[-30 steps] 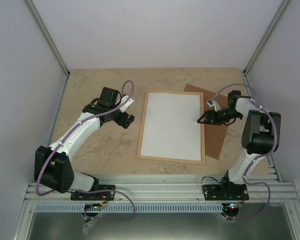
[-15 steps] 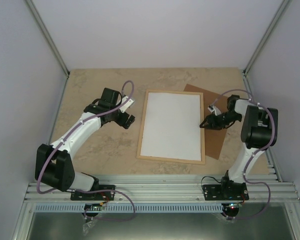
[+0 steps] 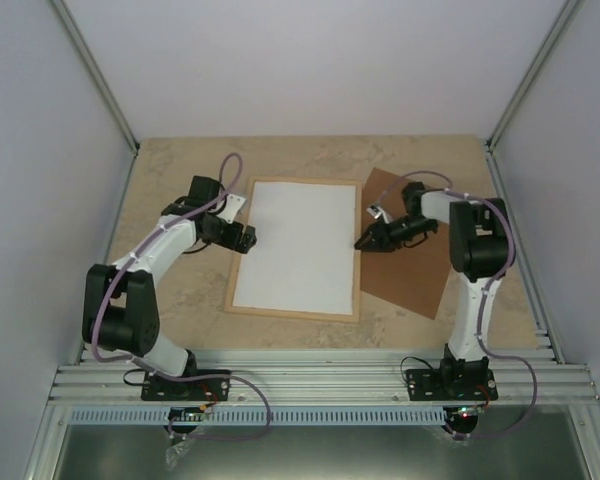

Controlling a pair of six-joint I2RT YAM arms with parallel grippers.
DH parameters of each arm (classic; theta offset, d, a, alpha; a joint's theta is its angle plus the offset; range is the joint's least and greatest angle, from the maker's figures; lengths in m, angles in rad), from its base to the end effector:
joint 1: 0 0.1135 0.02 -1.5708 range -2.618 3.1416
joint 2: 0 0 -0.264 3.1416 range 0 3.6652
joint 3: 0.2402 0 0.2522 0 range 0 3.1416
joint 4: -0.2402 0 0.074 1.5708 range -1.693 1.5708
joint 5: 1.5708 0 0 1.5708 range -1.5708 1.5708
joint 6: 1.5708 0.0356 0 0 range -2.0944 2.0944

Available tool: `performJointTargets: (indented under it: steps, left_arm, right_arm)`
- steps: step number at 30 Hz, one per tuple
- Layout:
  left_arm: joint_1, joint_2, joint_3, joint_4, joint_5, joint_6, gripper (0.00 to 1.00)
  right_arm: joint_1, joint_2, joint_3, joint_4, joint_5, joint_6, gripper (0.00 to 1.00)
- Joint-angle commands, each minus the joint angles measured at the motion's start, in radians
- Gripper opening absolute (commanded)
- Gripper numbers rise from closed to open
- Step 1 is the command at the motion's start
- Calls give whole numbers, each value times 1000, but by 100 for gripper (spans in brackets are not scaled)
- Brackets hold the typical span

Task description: Put the photo into the frame

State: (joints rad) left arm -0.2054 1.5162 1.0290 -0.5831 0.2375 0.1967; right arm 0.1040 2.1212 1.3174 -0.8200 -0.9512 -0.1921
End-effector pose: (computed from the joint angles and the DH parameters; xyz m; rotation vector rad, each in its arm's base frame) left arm 0.2942 -0.0698 0.2202 0.6028 2.5567 -0.3162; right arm 0.3613 0.0668 0.1092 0.3733 -2.7611 -1.4367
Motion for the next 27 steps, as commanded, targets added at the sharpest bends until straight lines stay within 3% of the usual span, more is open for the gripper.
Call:
performJointTargets:
  steps: [1,5,9,13,20,27]
  left_arm:
    - [77,56,52,1,76,-63,99]
    - [124,84,87,-9,79,-69,99]
    - [139,89,97,-8,97,-64,99]
    - [128,73,106,18,184,-67,98]
    - [-137,107,196,71,155,-104,99]
    - [-396,358,440,70,158,-185,99]
  right_arm:
    - [117,93,98,135,-87,113,44]
    - [196,161,191,204,-84,174,45]
    - [199,194,284,182,-87,184,47]
    - [163,65,254,143,-96,109,53]
    - [-21,-209,110,-32,66,-107,60]
    - [-356,-330,-12,-147,189,-170,67]
